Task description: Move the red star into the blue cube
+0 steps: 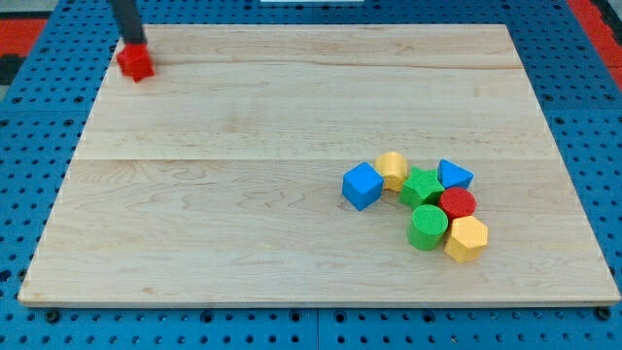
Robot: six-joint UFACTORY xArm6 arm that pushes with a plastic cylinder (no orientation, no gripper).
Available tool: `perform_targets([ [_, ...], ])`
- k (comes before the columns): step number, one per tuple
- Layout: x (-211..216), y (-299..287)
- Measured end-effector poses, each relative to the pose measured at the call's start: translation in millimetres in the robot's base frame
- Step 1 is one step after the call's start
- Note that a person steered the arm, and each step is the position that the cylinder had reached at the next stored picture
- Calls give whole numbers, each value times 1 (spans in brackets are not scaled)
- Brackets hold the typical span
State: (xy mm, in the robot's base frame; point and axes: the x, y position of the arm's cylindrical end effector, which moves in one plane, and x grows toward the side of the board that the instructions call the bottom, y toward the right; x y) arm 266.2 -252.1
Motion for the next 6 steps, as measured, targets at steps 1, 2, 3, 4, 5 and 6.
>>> perform_targets([
  [1,42,1],
  [2,81,-11],
  [3,126,84],
  [4,182,136],
  [5,212,166],
  [6,219,231],
])
